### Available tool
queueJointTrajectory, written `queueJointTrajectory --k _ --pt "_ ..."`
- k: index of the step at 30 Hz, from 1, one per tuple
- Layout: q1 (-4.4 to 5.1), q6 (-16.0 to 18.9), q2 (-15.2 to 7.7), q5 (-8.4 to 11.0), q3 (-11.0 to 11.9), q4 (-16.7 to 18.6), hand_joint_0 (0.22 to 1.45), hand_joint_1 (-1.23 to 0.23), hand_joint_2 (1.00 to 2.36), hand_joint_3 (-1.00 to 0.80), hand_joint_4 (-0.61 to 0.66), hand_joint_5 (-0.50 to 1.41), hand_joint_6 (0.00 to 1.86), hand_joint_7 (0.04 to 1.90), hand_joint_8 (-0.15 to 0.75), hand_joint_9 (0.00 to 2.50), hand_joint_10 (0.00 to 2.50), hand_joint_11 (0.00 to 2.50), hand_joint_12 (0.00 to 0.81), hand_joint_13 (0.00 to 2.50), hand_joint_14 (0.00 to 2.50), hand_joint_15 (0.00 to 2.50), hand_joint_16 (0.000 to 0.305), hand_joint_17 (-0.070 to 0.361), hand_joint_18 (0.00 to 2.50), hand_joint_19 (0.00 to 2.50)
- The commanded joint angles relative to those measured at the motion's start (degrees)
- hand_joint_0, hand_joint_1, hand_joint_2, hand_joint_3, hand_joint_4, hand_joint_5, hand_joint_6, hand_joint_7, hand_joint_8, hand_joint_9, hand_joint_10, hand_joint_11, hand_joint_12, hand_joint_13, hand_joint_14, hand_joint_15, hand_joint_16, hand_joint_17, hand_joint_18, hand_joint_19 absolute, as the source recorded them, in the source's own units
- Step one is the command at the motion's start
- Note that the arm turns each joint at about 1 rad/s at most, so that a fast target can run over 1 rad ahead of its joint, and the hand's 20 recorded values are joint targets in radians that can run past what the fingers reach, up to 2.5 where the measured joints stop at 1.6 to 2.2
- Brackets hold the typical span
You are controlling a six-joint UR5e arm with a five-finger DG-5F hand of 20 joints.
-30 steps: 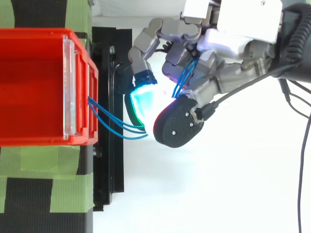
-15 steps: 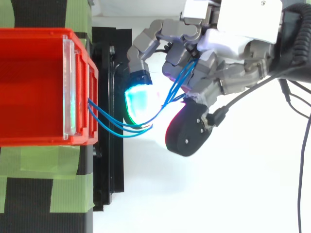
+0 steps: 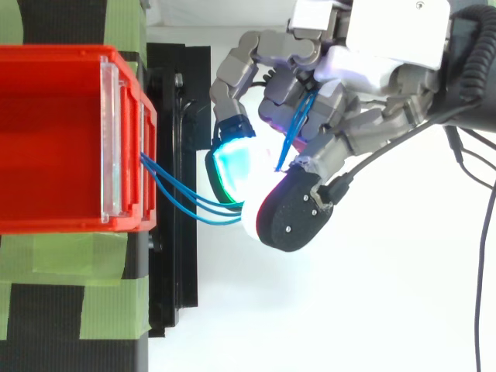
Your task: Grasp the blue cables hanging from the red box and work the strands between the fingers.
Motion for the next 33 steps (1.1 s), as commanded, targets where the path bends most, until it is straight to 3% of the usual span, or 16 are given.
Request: queueJointTrajectory --k 1,7,15,33 --pt "0.03 0.02 0.0 0.0 -0.01 -0.01 0.96 -0.65 1.0 -1.0 0.24 -0.21 1.5 0.88 0.481 1.31 2.5 2.5 0.598 1.75 2.5 1.54 0.228 0.171 2.46 0.84" --pt "0.03 -0.06 0.0 0.0 -0.01 -0.01 0.92 -0.49 1.0 -1.0 0.25 -0.15 1.59 0.9 0.481 1.31 2.5 2.5 0.598 1.75 2.5 1.54 0.228 0.171 2.46 0.84" --pt "0.03 -0.06 0.0 0.0 -0.01 0.08 0.91 -0.46 1.0 -1.0 0.25 -0.08 1.61 0.92 0.481 1.31 2.5 2.5 0.598 1.75 2.5 1.54 0.228 0.171 2.46 0.84" --pt "0.03 -0.06 0.0 0.0 -0.01 0.08 0.9 -0.41 1.0 -1.0 0.28 0.17 1.36 1.09 0.481 1.31 2.5 2.5 0.598 1.75 2.5 1.54 0.228 0.171 2.46 0.84"
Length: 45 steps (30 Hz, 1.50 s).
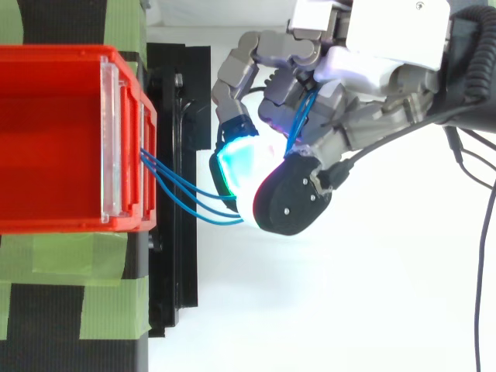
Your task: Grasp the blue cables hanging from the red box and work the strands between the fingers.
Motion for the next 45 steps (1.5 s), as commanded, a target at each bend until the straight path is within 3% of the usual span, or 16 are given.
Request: queueJointTrajectory --k 1,11,45 --pt "0.0 0.0 0.0 0.0 0.0 -0.01 0.9 -0.4 1.0 -1.0 0.28 0.18 1.32 1.1 0.481 1.31 2.5 2.5 0.598 1.75 2.5 1.54 0.228 0.171 2.46 0.84" --pt "0.0 0.0 0.0 0.0 0.0 0.08 0.91 -0.39 1.0 -1.0 0.29 0.24 1.21 1.15 0.481 1.31 2.5 2.5 0.598 1.75 2.5 1.54 0.228 0.171 2.46 0.84" --pt "0.0 -0.35 0.0 0.0 0.0 0.08 0.86 -0.37 1.0 -1.0 0.24 0.45 1.07 1.16 0.481 1.31 2.5 2.5 0.598 1.75 2.5 1.54 0.228 0.171 2.46 0.84"
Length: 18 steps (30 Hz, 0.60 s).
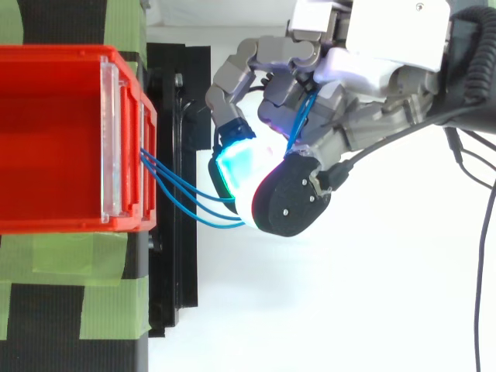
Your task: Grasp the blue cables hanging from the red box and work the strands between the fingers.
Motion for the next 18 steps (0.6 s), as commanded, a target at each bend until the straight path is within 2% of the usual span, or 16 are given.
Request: queueJointTrajectory --k 1,15,18 --pt "-0.03 0.05 0.0 -0.01 -0.01 0.0 0.85 -0.38 1.0 -1.0 0.25 0.45 1.06 1.17 0.481 1.31 2.5 2.5 0.598 1.75 2.5 1.54 0.228 0.171 2.46 0.84" --pt "0.06 -0.03 0.0 0.08 -0.01 0.0 0.8 -0.44 1.0 -1.0 0.22 0.44 1.09 1.18 0.481 1.31 2.5 2.5 0.598 1.75 2.5 1.54 0.228 0.171 2.46 0.84" --pt "0.06 -0.03 0.0 0.08 -0.01 0.0 0.76 -0.39 1.0 -1.0 0.25 0.42 0.98 1.18 0.481 1.31 2.5 2.5 0.598 1.75 2.5 1.54 0.228 0.171 2.46 0.84"
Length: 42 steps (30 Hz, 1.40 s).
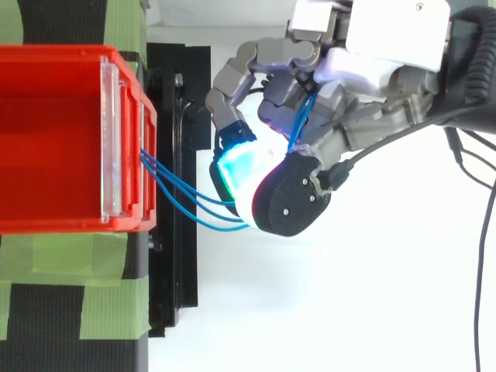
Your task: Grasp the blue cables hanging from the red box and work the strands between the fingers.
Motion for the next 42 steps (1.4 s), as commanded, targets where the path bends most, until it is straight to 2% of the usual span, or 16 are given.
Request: queueJointTrajectory --k 1,2,6,10,15,22,30,35,38,42 --pt "0.0 0.0 0.0 -0.08 0.0 0.0 0.74 -0.37 1.0 -1.0 0.25 0.41 0.87 1.2 0.481 1.31 2.5 2.5 0.598 1.75 2.5 1.54 0.228 0.171 2.46 0.84" --pt "0.0 0.0 0.0 -0.08 0.0 0.0 0.73 -0.36 1.0 -1.0 0.26 0.41 0.78 1.22 0.481 1.31 2.5 2.5 0.598 1.75 2.5 1.54 0.228 0.171 2.46 0.84" --pt "-0.09 0.08 0.0 -0.08 0.0 0.0 0.67 -0.32 1.0 -1.0 0.26 0.4 0.64 1.24 0.481 1.31 2.5 2.5 0.598 1.75 2.5 1.54 0.228 0.171 2.46 0.84" --pt "0.0 0.08 0.0 0.0 0.0 0.0 0.61 -0.38 1.0 -1.0 0.28 0.38 0.65 1.21 0.481 1.31 2.5 2.5 0.598 1.75 2.5 1.54 0.228 0.171 2.46 0.84" --pt "0.0 0.0 0.0 -0.08 0.0 0.0 0.59 -0.46 1.0 -1.0 0.29 0.37 0.68 1.2 0.481 1.31 2.5 2.5 0.598 1.75 2.5 1.54 0.228 0.171 2.46 0.84" --pt "0.0 0.08 0.0 -0.08 0.0 0.0 0.57 -0.6 1.0 -1.0 0.29 0.21 0.95 1.07 0.481 1.31 2.5 2.5 0.598 1.75 2.5 1.54 0.228 0.171 2.46 0.84" --pt "0.0 0.0 0.0 -0.08 0.0 0.0 0.57 -0.68 1.0 -1.0 0.29 0.01 1.13 0.95 0.481 1.31 2.5 2.5 0.598 1.75 2.5 1.54 0.228 0.171 2.46 0.84" --pt "0.0 0.0 0.0 -0.08 0.0 0.0 0.62 -0.71 1.0 -1.0 0.28 -0.07 1.13 0.94 0.481 1.31 2.5 2.5 0.598 1.75 2.5 1.54 0.228 0.171 2.46 0.84" --pt "0.0 0.0 0.0 -0.08 0.0 0.0 0.73 -0.72 1.0 -1.0 0.24 -0.08 1.1 0.98 0.481 1.31 2.5 2.5 0.598 1.75 2.5 1.54 0.228 0.171 2.46 0.84" --pt "0.0 0.0 0.0 -0.08 0.0 0.0 0.74 -0.72 1.0 -1.0 0.24 -0.12 1.12 0.98 0.481 1.31 2.5 2.5 0.598 1.75 2.5 1.54 0.228 0.171 2.46 0.84"
